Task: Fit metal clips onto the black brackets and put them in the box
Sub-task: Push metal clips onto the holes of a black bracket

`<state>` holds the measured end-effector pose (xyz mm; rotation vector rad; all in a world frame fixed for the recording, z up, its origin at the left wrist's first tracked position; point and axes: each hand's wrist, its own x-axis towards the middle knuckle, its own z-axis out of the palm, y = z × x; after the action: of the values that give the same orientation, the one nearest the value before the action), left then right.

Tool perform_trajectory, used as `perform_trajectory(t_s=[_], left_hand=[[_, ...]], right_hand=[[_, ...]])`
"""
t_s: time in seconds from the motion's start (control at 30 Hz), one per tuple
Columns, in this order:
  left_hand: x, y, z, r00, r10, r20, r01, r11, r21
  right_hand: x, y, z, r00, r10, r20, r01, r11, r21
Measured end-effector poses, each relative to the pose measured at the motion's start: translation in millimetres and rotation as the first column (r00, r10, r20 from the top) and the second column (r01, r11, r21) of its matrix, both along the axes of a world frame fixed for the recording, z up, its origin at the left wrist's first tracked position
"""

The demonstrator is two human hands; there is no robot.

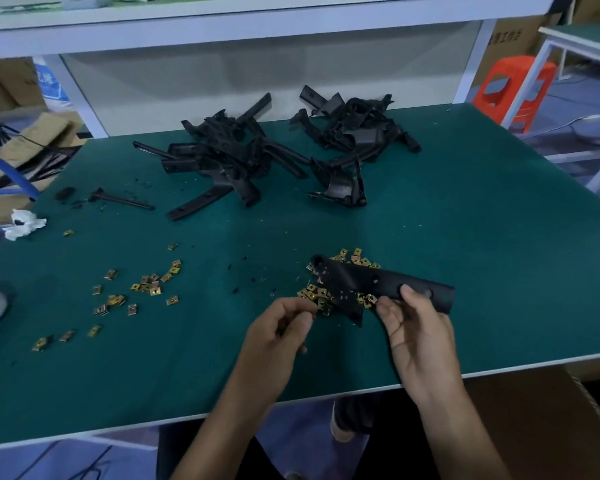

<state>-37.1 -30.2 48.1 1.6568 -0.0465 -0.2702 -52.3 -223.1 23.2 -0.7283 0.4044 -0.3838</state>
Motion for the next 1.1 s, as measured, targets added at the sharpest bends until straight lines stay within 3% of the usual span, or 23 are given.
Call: perform_trajectory(t_s=[0.2, 0.53, 1.1], left_hand=[[-6.3, -9.9, 0.0, 0.992, -0.098, -0.081, 0.09, 0.991, -0.095], [-4.1, -17.1, 5.6, 0.973, 0.023, -0.228, -0.118, 0.903, -0.414], [1.1, -27.9, 16.0, 0.967, 0.058, -0.249, -0.165, 0.884, -0.438]], right_hand=[[-2.3, -5.1, 0.8, 0.995, 0.097, -0.002, -0.097, 0.995, 0.035], [-5.3, -6.4, 2.0, 0.992, 0.113, 0.06, -0.115, 0.992, 0.044], [-5.7, -3.9, 1.6, 0.98, 0.179, 0.09, -0.18, 0.984, -0.001]])
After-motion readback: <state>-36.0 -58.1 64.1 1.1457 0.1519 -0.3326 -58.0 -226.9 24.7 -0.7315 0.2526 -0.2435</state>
